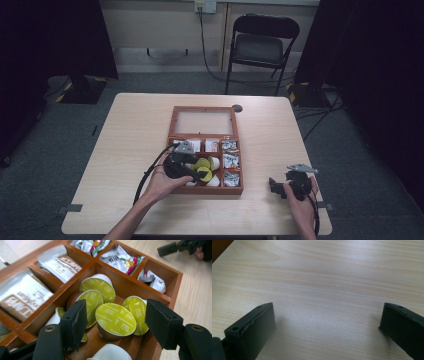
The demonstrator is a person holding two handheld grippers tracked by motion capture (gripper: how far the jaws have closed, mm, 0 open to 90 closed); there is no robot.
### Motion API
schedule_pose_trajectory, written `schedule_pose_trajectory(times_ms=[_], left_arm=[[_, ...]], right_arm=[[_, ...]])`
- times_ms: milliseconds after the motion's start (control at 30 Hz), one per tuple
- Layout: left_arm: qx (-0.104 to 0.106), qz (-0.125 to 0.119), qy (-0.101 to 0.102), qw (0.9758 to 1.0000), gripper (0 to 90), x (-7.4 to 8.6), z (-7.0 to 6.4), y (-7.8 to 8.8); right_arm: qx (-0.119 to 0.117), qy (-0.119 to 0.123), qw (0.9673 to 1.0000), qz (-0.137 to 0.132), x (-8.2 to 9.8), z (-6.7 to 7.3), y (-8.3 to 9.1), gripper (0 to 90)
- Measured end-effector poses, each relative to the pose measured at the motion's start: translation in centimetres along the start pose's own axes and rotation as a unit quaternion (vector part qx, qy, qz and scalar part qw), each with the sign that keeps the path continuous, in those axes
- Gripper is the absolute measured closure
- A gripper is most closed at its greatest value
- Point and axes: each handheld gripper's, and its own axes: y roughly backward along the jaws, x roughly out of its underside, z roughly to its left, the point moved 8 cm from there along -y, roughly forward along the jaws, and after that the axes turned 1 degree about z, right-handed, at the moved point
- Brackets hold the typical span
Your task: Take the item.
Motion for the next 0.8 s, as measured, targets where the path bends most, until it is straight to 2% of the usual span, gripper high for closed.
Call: schedule_pose_trajectory(times_ms=[167, 267, 400, 433, 567, 600, 800], left_arm=[[0.003, 0.024, -0.006, 0.9997, 37.1, 0.6, 0.0, -0.7], [0.004, 0.02, 0.0, 0.9998, 37.1, 0.6, 0.1, -1.0], [0.009, 0.034, -0.001, 0.9994, 37.1, 1.0, 0.4, -1.7], [0.004, 0.035, 0.001, 0.9994, 37.0, 1.0, 0.5, -2.0], [0.009, 0.05, -0.004, 0.9987, 35.3, 1.0, 0.4, -2.1], [0.009, 0.06, -0.009, 0.9981, 34.7, 1.2, 0.5, -2.2], [0.007, 0.077, -0.021, 0.9968, 32.3, 1.2, 0.4, -2.6]], right_arm=[[0.0, 0.0, 1.0, 0.0, 0.0, 0.0, 0.0, 0.0], [0.0, -0.001, 1.0, 0.0, 0.0, 0.0, 0.0, 0.0], [0.001, -0.001, 1.0, 0.0, 0.1, 0.0, 0.1, 0.0], [0.001, -0.001, 1.0, 0.0, 0.1, 0.0, 0.1, 0.0], [0.001, -0.001, 1.0, 0.0, 0.1, 0.0, 0.1, 0.0], [0.001, -0.002, 1.0, 0.0, 0.1, 0.0, 0.1, 0.0], [0.002, -0.002, 1.0, 0.0, 0.1, 0.0, 0.1, 0.0]])
